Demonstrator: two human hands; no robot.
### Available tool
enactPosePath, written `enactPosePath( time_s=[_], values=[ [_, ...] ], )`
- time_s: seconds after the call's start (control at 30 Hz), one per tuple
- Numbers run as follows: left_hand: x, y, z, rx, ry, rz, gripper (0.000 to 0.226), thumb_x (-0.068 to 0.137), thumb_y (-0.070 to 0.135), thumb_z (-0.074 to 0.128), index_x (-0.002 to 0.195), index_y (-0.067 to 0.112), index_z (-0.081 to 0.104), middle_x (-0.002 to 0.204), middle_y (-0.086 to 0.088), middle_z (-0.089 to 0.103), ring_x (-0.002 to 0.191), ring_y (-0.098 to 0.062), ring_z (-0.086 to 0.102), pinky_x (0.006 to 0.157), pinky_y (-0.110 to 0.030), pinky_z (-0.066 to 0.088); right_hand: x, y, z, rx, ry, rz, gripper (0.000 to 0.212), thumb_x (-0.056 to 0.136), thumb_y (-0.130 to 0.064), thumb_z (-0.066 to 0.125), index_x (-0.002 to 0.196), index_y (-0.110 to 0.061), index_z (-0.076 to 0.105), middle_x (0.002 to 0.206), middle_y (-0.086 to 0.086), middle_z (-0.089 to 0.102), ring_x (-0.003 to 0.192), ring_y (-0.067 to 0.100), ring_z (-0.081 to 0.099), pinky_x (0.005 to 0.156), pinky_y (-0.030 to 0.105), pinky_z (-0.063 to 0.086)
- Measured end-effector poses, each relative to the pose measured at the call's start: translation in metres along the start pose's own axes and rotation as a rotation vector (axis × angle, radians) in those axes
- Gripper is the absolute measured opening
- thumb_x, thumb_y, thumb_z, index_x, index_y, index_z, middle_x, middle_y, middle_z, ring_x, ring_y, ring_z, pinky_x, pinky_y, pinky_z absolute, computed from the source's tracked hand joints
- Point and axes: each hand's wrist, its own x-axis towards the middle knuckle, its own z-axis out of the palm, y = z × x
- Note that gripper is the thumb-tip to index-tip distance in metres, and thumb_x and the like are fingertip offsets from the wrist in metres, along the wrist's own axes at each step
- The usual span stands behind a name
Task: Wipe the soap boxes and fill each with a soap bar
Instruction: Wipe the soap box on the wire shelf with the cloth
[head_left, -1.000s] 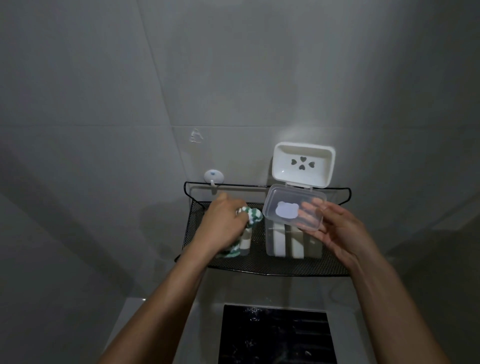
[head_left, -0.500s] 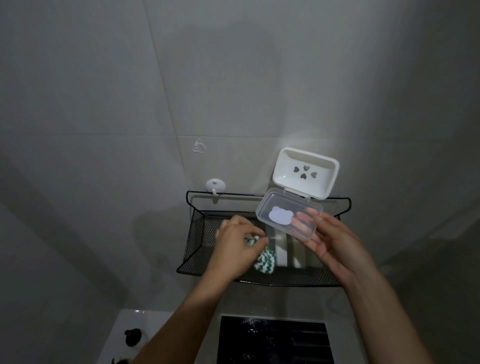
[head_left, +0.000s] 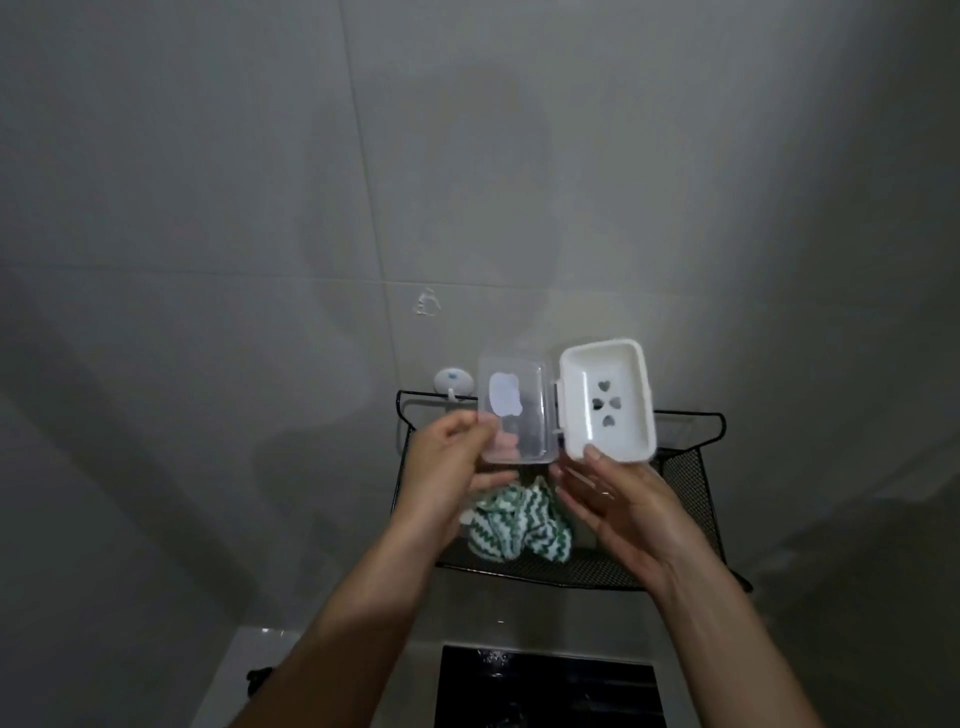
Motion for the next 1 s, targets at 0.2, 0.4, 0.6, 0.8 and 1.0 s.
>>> enactPosePath(
  time_s=[0.2, 0.4, 0.6, 0.8, 1.0],
  values=[
    [0.023, 0.037, -0.039, 0.215, 0.013, 0.086, 0.017, 0.094, 0.016, 0.063, 0.083, 0.008, 0.072, 0.068, -0.010, 0.069, 0.060, -0.020, 0.065, 0.048, -0.035, 0.058, 0.000, -0.004, -0.002, -0.031, 0.044, 0.011, 0.040, 0.075, -0.033, 0.075, 0.108, -0.014, 0.062, 0.107, 0.013, 0.077, 0.095, 0.032, 0.075, 0.069, 0.046, 0.063],
    [0.031, 0.048, -0.055, 0.377, -0.025, 0.123, 0.016, 0.094, 0.021, 0.064, 0.095, 0.010, 0.075, 0.071, -0.010, 0.066, 0.052, -0.011, 0.058, 0.042, -0.024, 0.050, 0.006, 0.002, 0.010, -0.268, 0.086, -0.015, 0.027, 0.094, -0.019, 0.067, 0.119, -0.012, 0.065, 0.103, 0.011, 0.072, 0.076, 0.020, 0.074, 0.061, 0.038, 0.060],
    [0.022, 0.047, -0.078, 0.347, 0.076, 0.202, 0.027, 0.092, 0.017, 0.066, 0.119, 0.016, 0.064, 0.095, -0.011, 0.070, 0.076, -0.018, 0.065, 0.054, -0.030, 0.056, 0.012, 0.013, 0.027, -0.294, 0.061, -0.086, 0.028, 0.093, 0.000, 0.062, 0.120, -0.006, 0.067, 0.095, 0.014, 0.077, 0.078, 0.022, 0.075, 0.058, 0.034, 0.061],
    [-0.011, 0.019, -0.103, 0.359, 0.018, 0.247, 0.050, 0.091, 0.009, 0.065, 0.131, 0.036, 0.050, 0.100, -0.005, 0.071, 0.077, -0.020, 0.069, 0.064, -0.036, 0.058, 0.021, 0.023, 0.050, -0.195, 0.019, -0.089, 0.029, 0.095, 0.003, 0.056, 0.122, -0.005, 0.065, 0.105, 0.019, 0.075, 0.084, 0.027, 0.075, 0.060, 0.035, 0.062],
    [-0.028, 0.024, -0.119, 0.337, 0.116, 0.302, 0.062, 0.089, -0.004, 0.061, 0.141, 0.026, 0.047, 0.111, -0.006, 0.063, 0.071, -0.022, 0.064, 0.060, -0.036, 0.057, 0.029, 0.035, 0.079, -0.287, -0.150, -0.073, 0.042, 0.093, 0.008, 0.054, 0.127, -0.015, 0.065, 0.104, 0.018, 0.071, 0.090, 0.027, 0.072, 0.069, 0.037, 0.063]
  ],
)
